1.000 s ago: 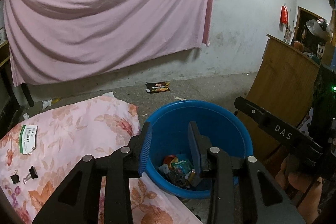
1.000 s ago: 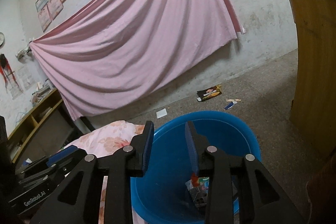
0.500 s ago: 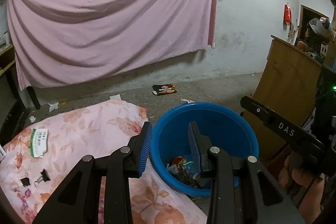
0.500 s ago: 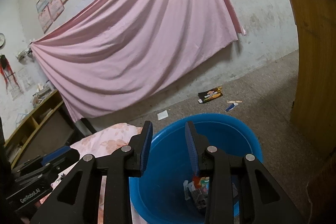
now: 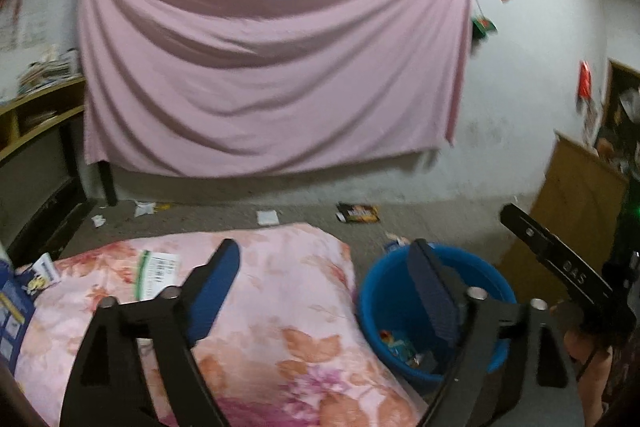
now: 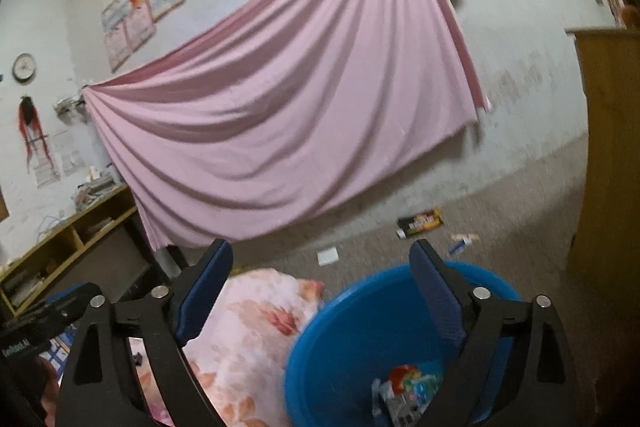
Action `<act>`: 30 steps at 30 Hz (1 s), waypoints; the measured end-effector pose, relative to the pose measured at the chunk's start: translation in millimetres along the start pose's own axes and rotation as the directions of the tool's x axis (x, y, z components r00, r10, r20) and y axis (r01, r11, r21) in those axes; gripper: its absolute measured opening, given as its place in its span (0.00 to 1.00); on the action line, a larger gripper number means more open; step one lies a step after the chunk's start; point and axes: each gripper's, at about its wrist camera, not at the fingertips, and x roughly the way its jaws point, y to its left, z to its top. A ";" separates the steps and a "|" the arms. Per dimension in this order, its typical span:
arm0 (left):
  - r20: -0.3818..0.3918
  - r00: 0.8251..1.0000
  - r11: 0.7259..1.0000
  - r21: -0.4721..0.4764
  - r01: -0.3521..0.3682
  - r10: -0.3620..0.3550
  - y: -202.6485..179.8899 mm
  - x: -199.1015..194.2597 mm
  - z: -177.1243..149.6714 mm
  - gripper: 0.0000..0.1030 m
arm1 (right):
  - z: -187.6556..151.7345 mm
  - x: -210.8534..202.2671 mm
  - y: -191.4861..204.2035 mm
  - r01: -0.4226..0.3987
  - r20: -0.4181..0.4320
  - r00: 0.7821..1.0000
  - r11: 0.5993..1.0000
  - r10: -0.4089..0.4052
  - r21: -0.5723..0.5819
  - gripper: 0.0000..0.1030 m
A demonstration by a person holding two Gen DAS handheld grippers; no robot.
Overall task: Collect trash
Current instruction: 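Move both open tools back over the bedspread toward the black binder clips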
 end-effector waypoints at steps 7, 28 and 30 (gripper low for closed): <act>0.141 0.985 0.991 -0.100 -0.086 0.100 49.9 -29.5 -1.6 0.98 | -0.5 -2.4 36.7 -0.078 0.105 0.991 0.995 0.084 -0.063 1.00; 0.237 0.903 0.930 -0.184 -0.319 0.357 160.1 -91.1 -34.3 0.98 | -40.6 17.9 164.1 -0.218 0.099 0.960 0.922 0.261 -0.319 1.00; 0.223 0.902 0.924 -0.183 -0.335 0.371 167.5 -90.6 -39.2 0.98 | -48.1 22.2 173.9 -0.242 0.062 0.959 0.911 0.277 -0.335 1.00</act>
